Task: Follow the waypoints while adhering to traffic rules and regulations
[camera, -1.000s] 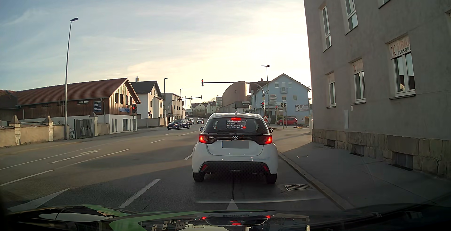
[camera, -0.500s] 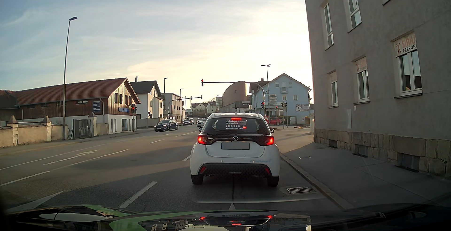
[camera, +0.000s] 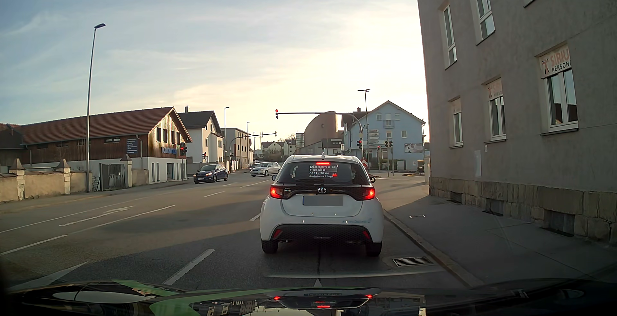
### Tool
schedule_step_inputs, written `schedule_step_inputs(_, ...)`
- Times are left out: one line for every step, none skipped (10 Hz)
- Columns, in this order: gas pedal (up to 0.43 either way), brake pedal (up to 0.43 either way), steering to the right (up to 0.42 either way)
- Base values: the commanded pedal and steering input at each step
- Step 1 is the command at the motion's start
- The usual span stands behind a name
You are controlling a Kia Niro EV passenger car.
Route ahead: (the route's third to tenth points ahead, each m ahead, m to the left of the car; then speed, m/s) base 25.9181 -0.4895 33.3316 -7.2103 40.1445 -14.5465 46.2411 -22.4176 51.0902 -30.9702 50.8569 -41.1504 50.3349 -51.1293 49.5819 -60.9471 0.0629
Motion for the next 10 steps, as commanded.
schedule_step_inputs(0.000,0.262,-0.006)
schedule_step_inputs(0.000,0.262,-0.006)
schedule_step_inputs(0.000,0.262,-0.006)
schedule_step_inputs(0.000,0.262,-0.006)
schedule_step_inputs(0.000,0.262,-0.006)
schedule_step_inputs(0.000,0.262,-0.006)
schedule_step_inputs(0.000,0.262,-0.006)
schedule_step_inputs(0.000,0.262,-0.006)
schedule_step_inputs(0.000,0.262,-0.006)
schedule_step_inputs(0.000,0.262,-0.006)
